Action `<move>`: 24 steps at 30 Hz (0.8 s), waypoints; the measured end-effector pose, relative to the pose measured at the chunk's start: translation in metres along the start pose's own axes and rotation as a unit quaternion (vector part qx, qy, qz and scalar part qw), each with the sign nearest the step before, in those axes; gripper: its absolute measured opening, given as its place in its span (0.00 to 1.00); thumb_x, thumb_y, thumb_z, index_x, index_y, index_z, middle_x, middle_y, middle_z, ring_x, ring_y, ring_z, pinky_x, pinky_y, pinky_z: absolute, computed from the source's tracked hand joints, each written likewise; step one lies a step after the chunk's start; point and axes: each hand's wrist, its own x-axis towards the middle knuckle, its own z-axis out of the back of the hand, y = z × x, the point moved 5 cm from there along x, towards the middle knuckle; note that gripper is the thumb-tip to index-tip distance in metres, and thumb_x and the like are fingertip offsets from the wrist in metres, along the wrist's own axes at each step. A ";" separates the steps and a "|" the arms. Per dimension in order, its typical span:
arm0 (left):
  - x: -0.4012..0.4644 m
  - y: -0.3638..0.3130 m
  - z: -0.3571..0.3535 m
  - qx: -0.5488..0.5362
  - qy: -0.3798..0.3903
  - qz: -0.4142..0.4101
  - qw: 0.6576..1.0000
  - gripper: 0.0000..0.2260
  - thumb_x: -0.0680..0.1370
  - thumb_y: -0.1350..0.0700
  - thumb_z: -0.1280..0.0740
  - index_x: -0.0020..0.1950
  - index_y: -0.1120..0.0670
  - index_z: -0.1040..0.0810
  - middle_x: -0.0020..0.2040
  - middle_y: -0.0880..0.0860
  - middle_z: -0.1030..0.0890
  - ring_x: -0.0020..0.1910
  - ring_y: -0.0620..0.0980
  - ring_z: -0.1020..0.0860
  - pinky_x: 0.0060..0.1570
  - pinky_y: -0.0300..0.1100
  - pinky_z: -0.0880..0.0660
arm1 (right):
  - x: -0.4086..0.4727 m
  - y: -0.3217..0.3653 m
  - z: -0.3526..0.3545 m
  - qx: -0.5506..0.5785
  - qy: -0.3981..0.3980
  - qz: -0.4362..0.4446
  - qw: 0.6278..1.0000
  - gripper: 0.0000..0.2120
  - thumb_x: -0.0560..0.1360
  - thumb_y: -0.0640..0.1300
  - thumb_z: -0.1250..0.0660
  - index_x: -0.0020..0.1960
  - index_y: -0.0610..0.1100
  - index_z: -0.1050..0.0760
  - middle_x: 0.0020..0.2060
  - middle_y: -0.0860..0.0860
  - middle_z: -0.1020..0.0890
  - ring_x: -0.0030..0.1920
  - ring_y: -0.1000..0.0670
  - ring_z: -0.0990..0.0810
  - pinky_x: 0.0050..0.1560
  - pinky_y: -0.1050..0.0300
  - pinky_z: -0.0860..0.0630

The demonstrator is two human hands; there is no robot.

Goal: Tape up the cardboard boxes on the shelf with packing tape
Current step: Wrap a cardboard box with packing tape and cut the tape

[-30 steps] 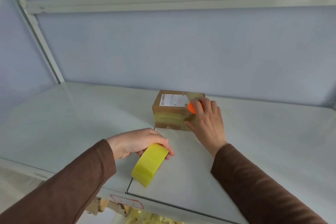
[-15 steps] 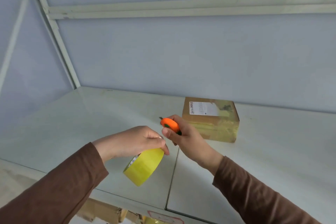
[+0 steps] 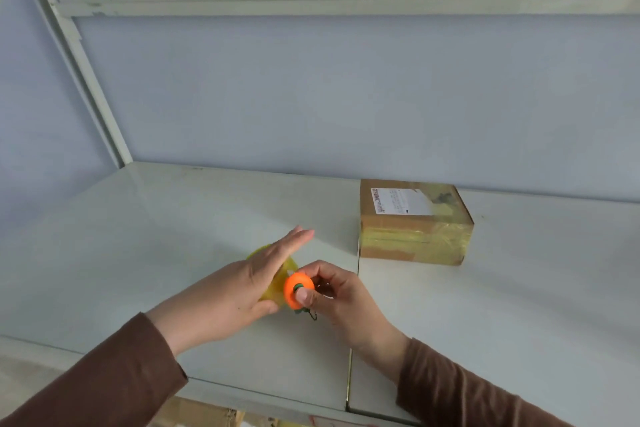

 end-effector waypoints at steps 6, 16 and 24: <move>-0.011 0.009 -0.014 -0.101 -0.005 -0.006 0.995 0.54 0.77 0.65 0.32 0.76 0.29 0.72 0.81 0.31 0.52 0.61 0.37 0.21 0.63 0.41 0.24 | 0.001 -0.010 0.019 -0.064 -0.052 -0.039 0.996 0.06 0.74 0.35 0.24 0.49 0.42 0.18 0.49 0.34 0.20 0.44 0.43 0.21 0.50 0.47 0.22; 0.023 -0.051 0.019 -0.055 -0.140 -0.051 0.987 0.44 0.76 0.39 0.29 0.80 0.29 0.60 0.75 0.28 0.47 0.77 0.33 0.45 0.71 0.32 0.42 | -0.032 0.050 0.108 -0.254 -0.197 0.127 0.939 0.12 0.79 0.35 0.30 0.56 0.49 0.17 0.48 0.56 0.17 0.48 0.51 0.19 0.52 0.58 0.22; 0.139 -0.089 0.005 -0.141 -0.177 0.014 0.974 0.32 0.82 0.37 0.38 0.83 0.39 0.47 0.84 0.39 0.52 0.80 0.35 0.59 0.78 0.41 0.55 | -0.042 0.059 0.233 -0.331 -0.280 0.116 0.894 0.15 0.84 0.50 0.38 0.70 0.52 0.24 0.64 0.58 0.23 0.67 0.53 0.25 0.69 0.50 0.28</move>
